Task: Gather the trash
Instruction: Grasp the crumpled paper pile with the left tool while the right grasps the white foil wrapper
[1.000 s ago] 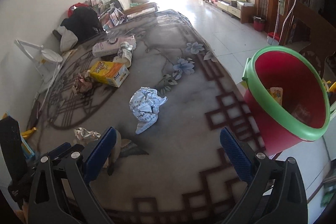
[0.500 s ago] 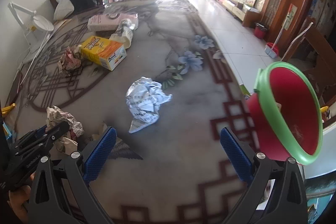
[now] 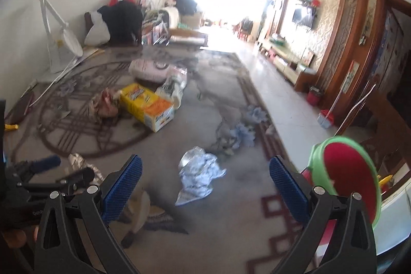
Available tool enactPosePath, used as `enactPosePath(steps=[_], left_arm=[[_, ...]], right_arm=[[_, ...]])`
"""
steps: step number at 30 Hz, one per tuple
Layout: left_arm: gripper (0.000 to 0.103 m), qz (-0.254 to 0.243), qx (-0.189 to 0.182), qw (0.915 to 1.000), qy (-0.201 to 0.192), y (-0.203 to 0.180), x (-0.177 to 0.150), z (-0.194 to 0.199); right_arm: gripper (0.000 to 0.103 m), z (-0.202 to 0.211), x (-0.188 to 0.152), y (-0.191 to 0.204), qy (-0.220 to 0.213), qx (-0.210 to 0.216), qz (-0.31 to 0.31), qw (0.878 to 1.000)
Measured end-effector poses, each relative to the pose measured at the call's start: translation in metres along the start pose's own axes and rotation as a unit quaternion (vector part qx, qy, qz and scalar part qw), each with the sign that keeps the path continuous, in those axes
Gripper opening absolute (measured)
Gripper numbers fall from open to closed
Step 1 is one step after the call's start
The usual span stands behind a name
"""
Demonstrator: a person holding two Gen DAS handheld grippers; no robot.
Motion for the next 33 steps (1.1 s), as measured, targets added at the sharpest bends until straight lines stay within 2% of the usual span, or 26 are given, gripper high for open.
enactPosePath(steps=[2,6,7,10,13,17,21,23,26,30,33], left_arm=[[0.098,-0.009,0.004,0.9998,-0.015,-0.002,0.001,0.005],[0.098,-0.005,0.014,0.9979,-0.063,0.002,0.003,0.016],[0.098,-0.006,0.023,0.9971,-0.072,0.002,0.003,0.018],[0.098,-0.017,0.080,0.9913,-0.104,0.000,-0.001,0.020],[0.098,-0.013,0.074,0.9936,-0.084,0.005,0.002,0.016],[0.098,-0.014,0.086,0.9906,-0.105,0.007,0.001,0.020],[0.098,-0.006,0.068,0.9925,-0.101,0.008,0.001,0.020],[0.098,0.000,0.055,0.9946,-0.088,0.008,0.001,0.017],[0.098,-0.016,0.046,0.9960,-0.075,0.003,0.000,0.013],[0.098,-0.057,0.059,0.9938,-0.076,-0.009,-0.003,0.012],[0.098,-0.061,0.057,0.9947,-0.060,-0.010,-0.003,0.008]], right_arm=[[0.096,-0.008,-0.001,-0.003,0.012,0.038,-0.026,0.999],[0.096,-0.028,-0.002,-0.009,0.065,0.060,-0.053,0.995],[0.096,-0.030,-0.002,-0.008,0.075,0.063,-0.056,0.994],[0.096,-0.044,0.000,-0.012,0.098,0.068,-0.065,0.991],[0.096,-0.059,0.001,-0.013,0.119,0.081,-0.077,0.987],[0.096,-0.084,0.001,-0.009,0.152,0.094,-0.086,0.980],[0.096,-0.106,-0.003,-0.008,0.180,0.102,-0.097,0.973],[0.096,-0.112,-0.003,-0.007,0.189,0.092,-0.093,0.973],[0.096,-0.120,-0.002,-0.004,0.198,0.062,-0.077,0.975],[0.095,-0.125,0.000,0.004,0.197,0.068,-0.057,0.976],[0.093,-0.129,-0.001,0.009,0.197,0.072,-0.051,0.976]])
Point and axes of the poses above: each gripper's, at about its wrist camera, not at the fingertips, and z roughly against the way its jaws point, y to its left, x to its top, the point moved 1 cm from there along -z, roughly the way its jaws point, and after that the axes turned 8 degrees about z, right-handed, at the moved point
